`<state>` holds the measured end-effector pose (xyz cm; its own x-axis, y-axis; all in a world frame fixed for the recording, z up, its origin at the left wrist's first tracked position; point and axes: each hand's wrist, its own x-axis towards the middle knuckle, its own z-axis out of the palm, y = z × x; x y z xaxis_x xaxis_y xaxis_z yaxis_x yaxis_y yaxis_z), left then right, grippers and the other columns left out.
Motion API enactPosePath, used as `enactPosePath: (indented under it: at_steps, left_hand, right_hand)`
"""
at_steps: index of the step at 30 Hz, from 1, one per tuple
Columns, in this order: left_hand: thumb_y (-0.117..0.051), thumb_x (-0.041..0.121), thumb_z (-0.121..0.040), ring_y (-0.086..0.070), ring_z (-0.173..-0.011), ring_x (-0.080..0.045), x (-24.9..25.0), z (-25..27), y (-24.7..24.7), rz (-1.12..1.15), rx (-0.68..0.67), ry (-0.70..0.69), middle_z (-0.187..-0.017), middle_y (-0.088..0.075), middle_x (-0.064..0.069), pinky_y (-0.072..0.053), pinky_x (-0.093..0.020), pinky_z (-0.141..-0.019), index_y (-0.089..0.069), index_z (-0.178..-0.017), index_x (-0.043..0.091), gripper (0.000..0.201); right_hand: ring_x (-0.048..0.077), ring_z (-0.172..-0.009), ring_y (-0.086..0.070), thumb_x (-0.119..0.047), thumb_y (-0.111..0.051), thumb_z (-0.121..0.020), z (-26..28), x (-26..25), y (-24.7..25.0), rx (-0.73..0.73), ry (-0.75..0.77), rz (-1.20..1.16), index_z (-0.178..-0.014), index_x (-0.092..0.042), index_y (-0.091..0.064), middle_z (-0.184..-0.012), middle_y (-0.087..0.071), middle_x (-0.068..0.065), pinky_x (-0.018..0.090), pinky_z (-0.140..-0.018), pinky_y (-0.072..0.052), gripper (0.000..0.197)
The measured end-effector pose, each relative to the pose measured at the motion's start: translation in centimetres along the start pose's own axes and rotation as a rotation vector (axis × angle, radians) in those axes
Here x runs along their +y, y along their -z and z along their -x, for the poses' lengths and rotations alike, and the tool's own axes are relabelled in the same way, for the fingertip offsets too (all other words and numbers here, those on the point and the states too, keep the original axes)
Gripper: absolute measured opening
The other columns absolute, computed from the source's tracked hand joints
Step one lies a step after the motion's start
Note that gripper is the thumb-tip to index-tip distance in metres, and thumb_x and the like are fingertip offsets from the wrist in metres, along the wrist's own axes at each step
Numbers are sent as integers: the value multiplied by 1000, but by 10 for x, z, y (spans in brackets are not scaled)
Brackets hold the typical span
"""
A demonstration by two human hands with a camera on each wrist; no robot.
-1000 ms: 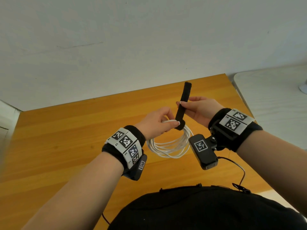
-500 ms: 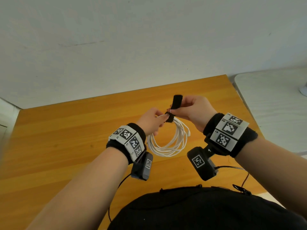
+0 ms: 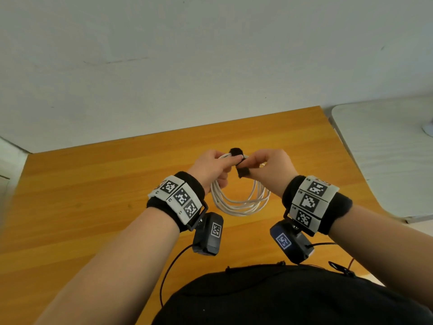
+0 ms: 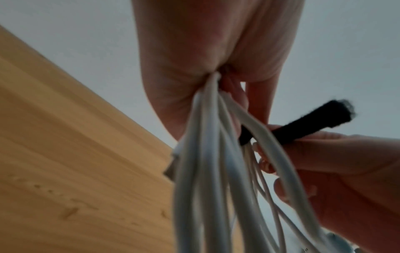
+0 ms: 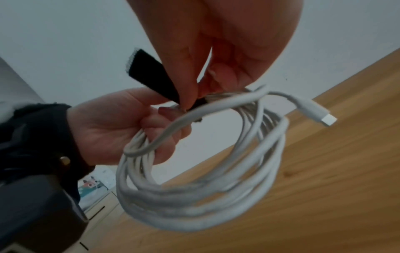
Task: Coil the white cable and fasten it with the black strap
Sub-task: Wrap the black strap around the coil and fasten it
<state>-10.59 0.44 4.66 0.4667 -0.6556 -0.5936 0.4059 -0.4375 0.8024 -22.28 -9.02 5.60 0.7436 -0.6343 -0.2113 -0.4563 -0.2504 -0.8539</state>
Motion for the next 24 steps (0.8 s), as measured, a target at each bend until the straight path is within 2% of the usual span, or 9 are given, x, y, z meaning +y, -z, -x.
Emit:
enactPosePath:
  at_steps: [4, 9, 11, 13, 15, 18, 21, 22, 24]
  left_hand:
    - [-63, 18, -89, -32, -44, -10, -3, -2, 2, -1, 35, -29, -65, -42, -3, -31, -23, -41, -43, -88, 13, 20]
    - [-64, 21, -88, -34, -48, -13, 5, 1, 8, -170, 53, -146, -65, -44, -3, -33, -26, -45, -44, -89, 16, 21]
    - [-64, 23, -87, -37, -50, -13, 10, 5, 9, -300, 18, -206, -65, -48, -3, -35, -26, -48, -46, -90, 17, 20]
    - [-63, 22, -88, -39, -49, -13, 16, 11, 8, -391, -58, -262, -67, -57, -3, -35, -26, -49, -46, -89, 17, 18]
    - [-63, 21, -88, -39, -48, -13, 21, 16, 6, -446, -125, -296, -68, -63, -2, -34, -24, -48, -46, -89, 16, 18]
    - [-65, 21, -87, -41, -47, -12, 26, 19, 2, -535, -174, -332, -67, -66, 2, -35, -20, -47, -46, -87, 17, 19]
    - [-67, 21, -85, -49, -48, -4, 27, 19, 0, -621, -206, -344, -72, -67, 2, -37, -16, -47, -47, -85, 20, 20]
    - [-68, 20, -84, -52, -49, -1, 26, 19, 0, -629, -216, -348, -72, -67, 3, -38, -16, -47, -48, -85, 20, 21]
    - [-70, 17, -83, -54, -49, 3, 24, 19, -1, -621, -227, -353, -71, -67, 3, -38, -13, -47, -48, -84, 21, 22]
  right_hand:
    - [-2, -71, -55, -8, -66, -79, -1, 8, -1, -4, 33, 155, -93, -17, -75, -82, -64, -11, 3, -58, -38, 19]
    - [8, -89, -60, -12, -57, -87, -7, 8, 13, 111, 51, 72, -101, -17, -69, -95, -68, -5, 7, -69, -41, 20]
    - [9, -94, -59, -14, -53, -90, -14, 7, 21, 139, 30, 68, -106, -18, -67, -100, -67, -5, 12, -73, -42, 21]
    - [9, -97, -57, -19, -49, -94, -21, 4, 26, 49, -32, 72, -109, -15, -67, -102, -66, -5, 21, -82, -40, 23]
    - [8, -89, -56, -25, -47, -96, -26, 4, 26, -84, -133, 50, -104, -14, -67, -96, -65, -4, 26, -85, -40, 25]
    - [18, -76, -62, -32, -46, -96, -27, 5, 24, -313, -311, -130, -97, -8, -68, -90, -69, 10, 34, -79, -49, 32]
    - [24, -72, -63, -35, -38, -98, -26, 11, 20, -523, -366, -249, -93, -8, -67, -95, -70, 20, 30, -61, -40, 40]
    - [26, -73, -62, -35, -36, -99, -26, 13, 19, -552, -374, -260, -95, -8, -66, -99, -69, 23, 29, -60, -37, 40]
    - [31, -80, -61, -32, -36, -98, -27, 19, 17, -567, -414, -342, -101, -7, -64, -107, -65, 27, 35, -69, -35, 38]
